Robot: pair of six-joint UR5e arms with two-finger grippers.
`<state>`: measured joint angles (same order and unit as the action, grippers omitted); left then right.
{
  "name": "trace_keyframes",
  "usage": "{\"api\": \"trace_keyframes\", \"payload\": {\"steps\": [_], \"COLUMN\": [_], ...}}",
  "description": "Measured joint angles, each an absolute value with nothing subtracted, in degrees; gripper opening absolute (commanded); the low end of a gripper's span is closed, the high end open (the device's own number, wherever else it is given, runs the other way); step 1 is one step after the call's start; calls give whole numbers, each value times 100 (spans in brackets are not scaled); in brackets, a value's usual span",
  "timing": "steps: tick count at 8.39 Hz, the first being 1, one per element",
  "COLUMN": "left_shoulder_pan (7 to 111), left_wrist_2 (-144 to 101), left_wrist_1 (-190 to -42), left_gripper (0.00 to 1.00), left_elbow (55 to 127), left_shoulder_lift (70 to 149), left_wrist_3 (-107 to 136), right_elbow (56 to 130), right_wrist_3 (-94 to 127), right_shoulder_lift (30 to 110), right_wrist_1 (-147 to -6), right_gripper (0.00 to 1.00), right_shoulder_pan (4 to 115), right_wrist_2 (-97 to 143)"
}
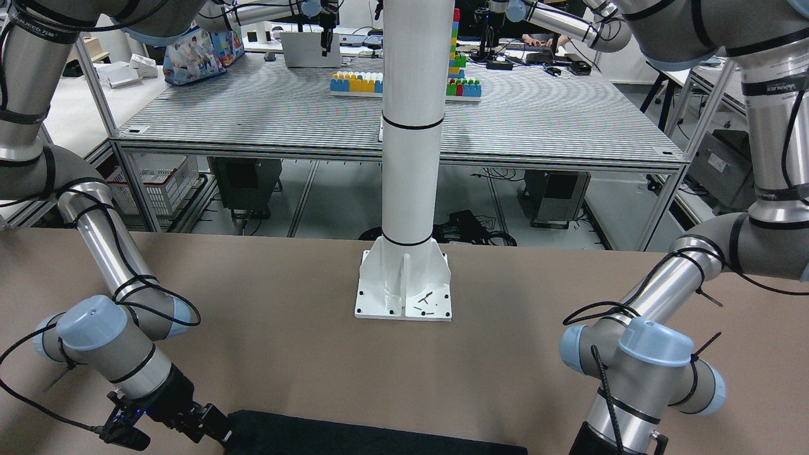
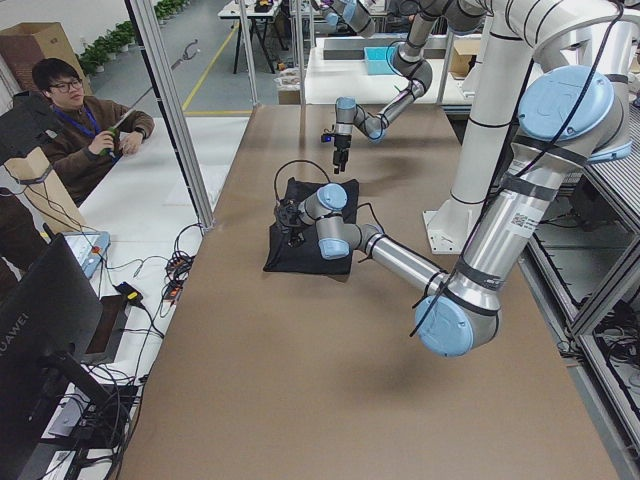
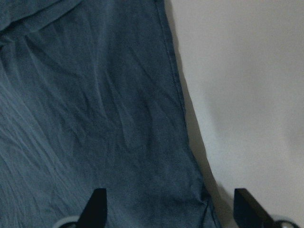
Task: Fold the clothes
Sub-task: 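Move the right gripper to the folded shirt's near corner and grasp it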
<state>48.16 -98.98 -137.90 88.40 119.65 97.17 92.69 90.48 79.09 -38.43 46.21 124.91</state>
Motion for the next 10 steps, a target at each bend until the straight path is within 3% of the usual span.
{"api": "trace_keyframes", "payload": {"steps": [7,8,10], "left_shoulder_pan": [4821,4819,4817], "left_wrist_2": [-9867,-9864,-9862], "left_wrist_1": [-13787,-13785,-13782], "left_gripper": [100,100,100], "left_elbow": [8950,9061,9238], "left_shoulder_lift": [11905,11811,11673], "left_wrist_3": [9711,9708,9700], "right_elbow": [9291,9291,9291], "right_wrist_3": [9079,9079,9079], "right_shoulder_lift": [8115,8123,8130], "right_wrist_1": [-3840,-3837,-3839], "right_gripper": [93,73,0], "right_shoulder_pan": [4037,3978,3895], "right_wrist_2": [12190,12190,12190]}}
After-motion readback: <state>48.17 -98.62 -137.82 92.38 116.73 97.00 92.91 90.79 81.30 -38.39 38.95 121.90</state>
